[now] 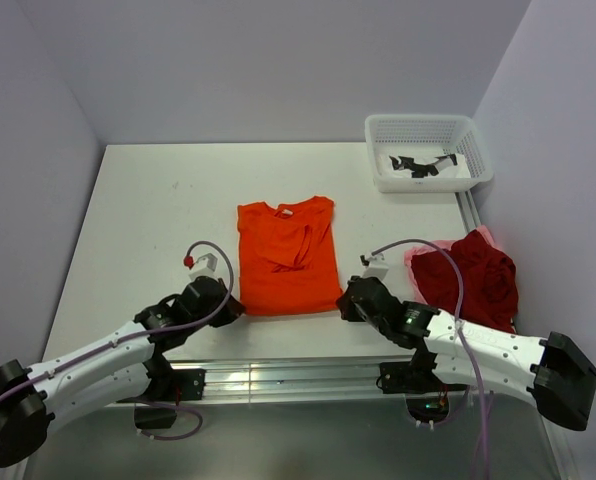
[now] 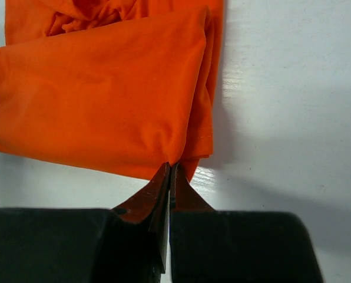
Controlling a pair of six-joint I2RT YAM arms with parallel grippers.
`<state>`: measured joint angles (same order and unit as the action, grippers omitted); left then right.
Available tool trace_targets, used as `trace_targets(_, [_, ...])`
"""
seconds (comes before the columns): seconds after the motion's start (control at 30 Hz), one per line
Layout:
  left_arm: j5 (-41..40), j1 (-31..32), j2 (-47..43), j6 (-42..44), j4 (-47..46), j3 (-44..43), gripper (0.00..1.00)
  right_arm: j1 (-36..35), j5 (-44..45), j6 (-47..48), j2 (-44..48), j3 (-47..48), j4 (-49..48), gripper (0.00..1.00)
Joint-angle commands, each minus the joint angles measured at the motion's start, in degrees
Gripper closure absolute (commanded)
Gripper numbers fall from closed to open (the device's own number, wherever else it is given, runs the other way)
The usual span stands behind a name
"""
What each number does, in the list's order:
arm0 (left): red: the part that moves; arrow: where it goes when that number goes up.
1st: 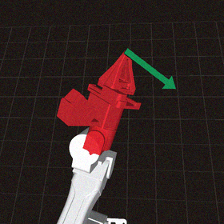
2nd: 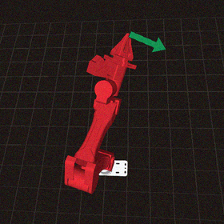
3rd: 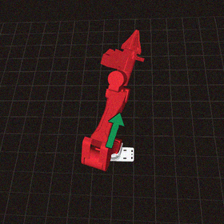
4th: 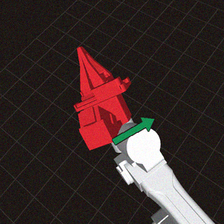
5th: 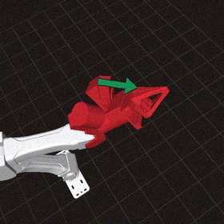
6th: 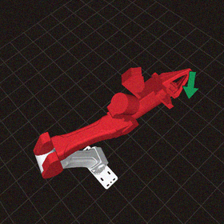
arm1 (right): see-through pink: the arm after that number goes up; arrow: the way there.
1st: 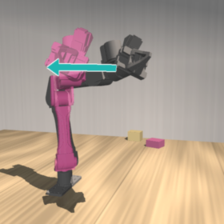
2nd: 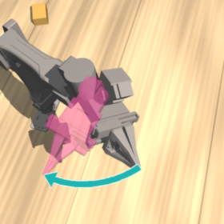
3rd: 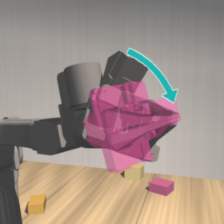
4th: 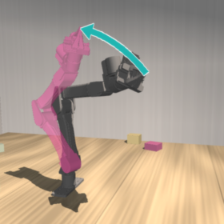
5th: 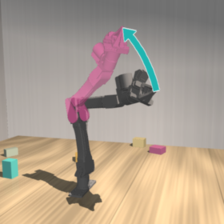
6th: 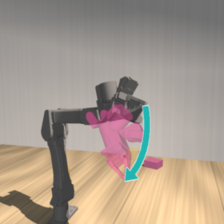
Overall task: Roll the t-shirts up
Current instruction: Fold the tshirt
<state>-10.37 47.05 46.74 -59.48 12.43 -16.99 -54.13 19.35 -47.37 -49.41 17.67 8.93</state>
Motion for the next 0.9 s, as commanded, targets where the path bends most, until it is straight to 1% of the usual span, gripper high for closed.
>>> trace_targets(0.0, [0.70,0.06,-0.69,0.51,5.49,-6.02,1.00,-0.01,0.60,1.41,2.38,4.55,5.65,1.00])
trace_targets(0.17, [1.84,-0.64,0.62,2.00,10.68,-11.73,1.00,1.65,-1.07,4.48,2.21,8.86,8.90,1.00])
trace_targets(0.33, [5.26,-2.74,3.09,4.37,11.92,-14.91,1.00,2.97,-2.56,7.11,1.60,12.12,10.41,1.00])
trace_targets(0.57, [9.92,-10.21,4.50,9.29,12.97,-17.89,1.00,7.19,-6.43,11.25,-1.83,17.56,11.81,1.00])
trace_targets(0.67, [11.07,-12.93,6.51,11.14,13.41,-19.82,1.00,8.69,-7.57,12.65,-3.15,19.41,12.08,1.00])
trace_targets(0.87, [13.80,-15.67,10.47,12.37,12.45,-22.64,1.00,11.15,-9.51,15.20,-7.01,22.58,12.34,1.00])
